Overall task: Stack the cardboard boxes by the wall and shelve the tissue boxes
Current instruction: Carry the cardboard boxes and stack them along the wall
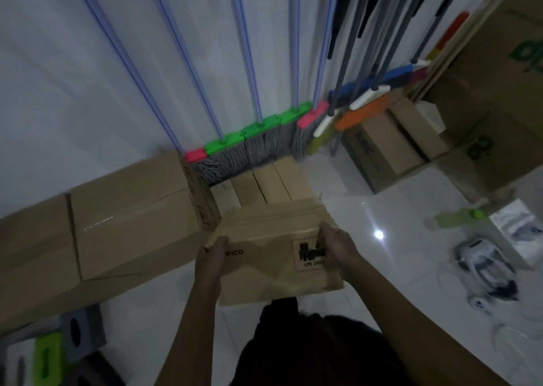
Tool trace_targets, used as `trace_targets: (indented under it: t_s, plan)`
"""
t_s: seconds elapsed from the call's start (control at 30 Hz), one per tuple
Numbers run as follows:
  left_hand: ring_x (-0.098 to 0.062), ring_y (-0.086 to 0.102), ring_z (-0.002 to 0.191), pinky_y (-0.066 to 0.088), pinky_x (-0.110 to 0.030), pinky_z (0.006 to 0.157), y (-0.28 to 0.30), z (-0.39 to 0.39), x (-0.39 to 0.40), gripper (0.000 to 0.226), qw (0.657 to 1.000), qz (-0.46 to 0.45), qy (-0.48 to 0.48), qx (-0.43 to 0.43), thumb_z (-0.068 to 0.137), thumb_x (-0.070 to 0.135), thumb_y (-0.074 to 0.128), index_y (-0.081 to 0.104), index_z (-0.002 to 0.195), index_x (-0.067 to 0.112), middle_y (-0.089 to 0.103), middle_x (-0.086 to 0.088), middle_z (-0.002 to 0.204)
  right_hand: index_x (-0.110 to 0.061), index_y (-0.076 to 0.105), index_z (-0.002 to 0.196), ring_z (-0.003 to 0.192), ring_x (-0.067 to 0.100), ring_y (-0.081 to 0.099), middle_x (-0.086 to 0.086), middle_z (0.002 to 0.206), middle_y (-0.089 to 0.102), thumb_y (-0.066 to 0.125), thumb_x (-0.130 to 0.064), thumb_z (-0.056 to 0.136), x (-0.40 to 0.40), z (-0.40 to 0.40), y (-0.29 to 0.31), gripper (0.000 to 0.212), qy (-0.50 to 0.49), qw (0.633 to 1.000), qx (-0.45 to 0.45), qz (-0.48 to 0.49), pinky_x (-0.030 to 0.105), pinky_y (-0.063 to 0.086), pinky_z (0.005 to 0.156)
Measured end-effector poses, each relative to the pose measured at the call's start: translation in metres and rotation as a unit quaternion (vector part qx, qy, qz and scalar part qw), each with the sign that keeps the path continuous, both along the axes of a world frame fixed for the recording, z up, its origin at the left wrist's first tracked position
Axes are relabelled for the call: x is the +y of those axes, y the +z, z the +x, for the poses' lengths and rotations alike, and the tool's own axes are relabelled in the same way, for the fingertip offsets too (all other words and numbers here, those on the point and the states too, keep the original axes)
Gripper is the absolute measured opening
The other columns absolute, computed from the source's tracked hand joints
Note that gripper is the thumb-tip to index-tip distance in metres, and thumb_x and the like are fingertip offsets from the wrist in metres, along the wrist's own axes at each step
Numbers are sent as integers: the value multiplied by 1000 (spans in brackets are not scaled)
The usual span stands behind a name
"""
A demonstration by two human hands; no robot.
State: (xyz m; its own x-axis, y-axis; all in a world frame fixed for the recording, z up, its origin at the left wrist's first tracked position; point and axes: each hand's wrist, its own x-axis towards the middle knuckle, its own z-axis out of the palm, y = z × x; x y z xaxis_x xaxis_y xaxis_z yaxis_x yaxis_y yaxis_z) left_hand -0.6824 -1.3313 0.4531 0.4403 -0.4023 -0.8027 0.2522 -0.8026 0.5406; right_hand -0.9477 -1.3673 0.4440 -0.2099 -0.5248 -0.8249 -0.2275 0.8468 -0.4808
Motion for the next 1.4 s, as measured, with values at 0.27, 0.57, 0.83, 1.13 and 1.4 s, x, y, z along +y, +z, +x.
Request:
trace_targets:
  t_s: [0.27, 0.57, 0.83, 1.13, 1.4]
  plan:
    - [-30, 58, 110, 50, -42, 87, -12, -11, -51, 62, 997, -11, 71, -5, 91, 39, 68, 51, 144, 12, 59, -13, 135, -17, 63, 114, 102, 28, 62, 8, 113, 66, 45, -62, 93, -80, 1, 10, 53, 93, 995, 27, 1, 39, 51, 95]
    - [-32, 62, 110, 52, -50, 98, -55, -63, -78, 66, 973, 3, 228, -39, 84, 46, 71, 56, 139, 13, 64, -11, 127, -8, 58, 121, 109, 29, 57, 10, 122, 58, 42, -45, 102, -204, -17, -63, 45, 311, 947, 33, 69, 34, 41, 93]
    - [-18, 62, 93, 53, -38, 75, -142, -115, -78, 45, 936, 27, 348, 33, 86, 35, 81, 54, 122, 28, 63, -1, 111, -9, 33, 154, 133, 34, 47, 8, 148, 46, 47, -39, 104, -258, -27, -164, 60, 355, 928, 28, 114, 45, 38, 113]
    - [-28, 64, 105, 59, -49, 87, -275, -110, -58, 47, 949, 18, 314, -6, 79, 18, 88, 61, 117, 19, 63, -5, 120, -19, 39, 152, 133, 28, 48, 1, 143, 48, 51, -25, 104, -273, -12, -285, 49, 389, 920, 0, 46, 36, 41, 105]
    - [-33, 64, 107, 57, -56, 92, -375, -132, -69, 71, 955, 88, 274, -71, 68, 26, 92, 56, 127, 7, 61, -6, 119, -21, 39, 152, 130, 36, 49, 12, 150, 47, 49, -30, 104, -297, 18, -366, 49, 439, 894, 88, -17, 42, 45, 103]
